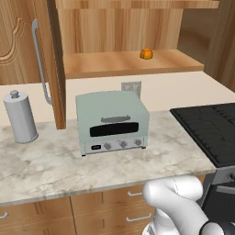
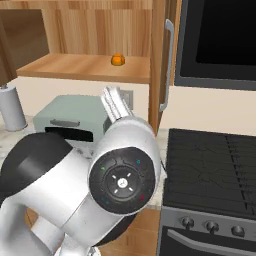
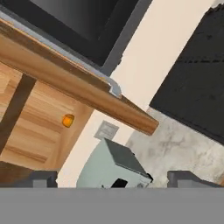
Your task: Pick the orange from the counter and place it in the cabinet. Then close the cabinet.
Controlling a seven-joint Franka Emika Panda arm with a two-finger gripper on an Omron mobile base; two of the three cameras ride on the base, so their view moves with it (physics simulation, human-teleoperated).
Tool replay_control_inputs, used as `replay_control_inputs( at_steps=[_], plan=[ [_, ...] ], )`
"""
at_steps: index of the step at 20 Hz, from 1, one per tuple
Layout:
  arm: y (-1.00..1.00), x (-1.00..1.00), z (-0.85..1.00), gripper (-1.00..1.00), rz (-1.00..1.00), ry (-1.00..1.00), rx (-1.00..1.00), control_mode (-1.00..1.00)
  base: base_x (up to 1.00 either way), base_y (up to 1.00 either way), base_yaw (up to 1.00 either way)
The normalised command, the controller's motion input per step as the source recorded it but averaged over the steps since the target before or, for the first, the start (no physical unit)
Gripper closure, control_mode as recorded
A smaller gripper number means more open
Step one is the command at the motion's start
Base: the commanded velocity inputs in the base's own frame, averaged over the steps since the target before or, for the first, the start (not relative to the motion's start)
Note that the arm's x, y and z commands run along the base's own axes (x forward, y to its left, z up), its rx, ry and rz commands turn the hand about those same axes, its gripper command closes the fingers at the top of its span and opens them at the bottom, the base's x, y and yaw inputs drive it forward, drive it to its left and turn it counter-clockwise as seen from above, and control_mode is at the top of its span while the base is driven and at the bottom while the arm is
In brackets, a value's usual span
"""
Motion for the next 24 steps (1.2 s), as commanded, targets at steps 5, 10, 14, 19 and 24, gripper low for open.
replay_control_inputs(
  at_steps=[5, 10, 14, 19, 24],
  plan=[
    [-0.35, 0.45, -0.19, -1.0, 0.0, -0.23, 0.29, -1.0, 0.0, 0.0, 0.0],
    [-0.55, 0.59, -0.13, -1.0, 0.0, -0.13, 0.31, -1.0, 0.0, 0.0, 0.0],
    [-0.55, 0.98, -0.06, -1.0, 0.0, -0.02, 0.31, -1.0, 0.0, 0.0, 0.0],
    [-0.64, 1.0, 0.0, -1.0, -0.03, 0.0, 0.31, -1.0, 0.0, 0.0, 0.0],
    [-0.04, 0.37, 0.02, -1.0, 0.0, -0.02, 0.19, -1.0, 0.0, 0.0, 0.0]
  ],
)
